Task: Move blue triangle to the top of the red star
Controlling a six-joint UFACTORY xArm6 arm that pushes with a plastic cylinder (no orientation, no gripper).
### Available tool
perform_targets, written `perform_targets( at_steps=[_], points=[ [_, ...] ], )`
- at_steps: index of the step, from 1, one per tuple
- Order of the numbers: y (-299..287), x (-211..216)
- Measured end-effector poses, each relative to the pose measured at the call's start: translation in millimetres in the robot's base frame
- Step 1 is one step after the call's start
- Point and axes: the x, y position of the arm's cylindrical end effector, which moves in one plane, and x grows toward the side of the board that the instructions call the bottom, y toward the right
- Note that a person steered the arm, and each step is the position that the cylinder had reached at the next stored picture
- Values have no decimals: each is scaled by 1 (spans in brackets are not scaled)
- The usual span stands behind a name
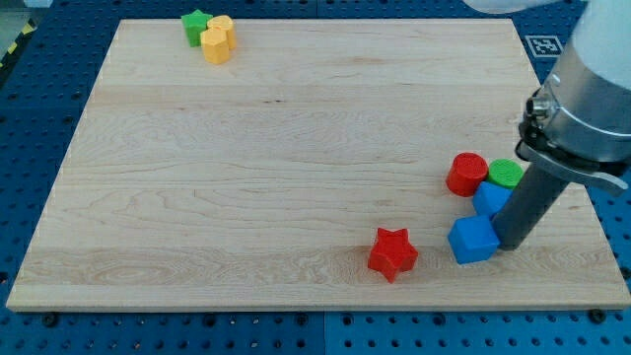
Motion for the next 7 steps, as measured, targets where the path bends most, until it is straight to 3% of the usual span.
perform_targets(
  at_steps=[2,3,5,7],
  points=[
    [-36,0],
    [-21,0],
    [73,0],
    [47,-31]
  ],
)
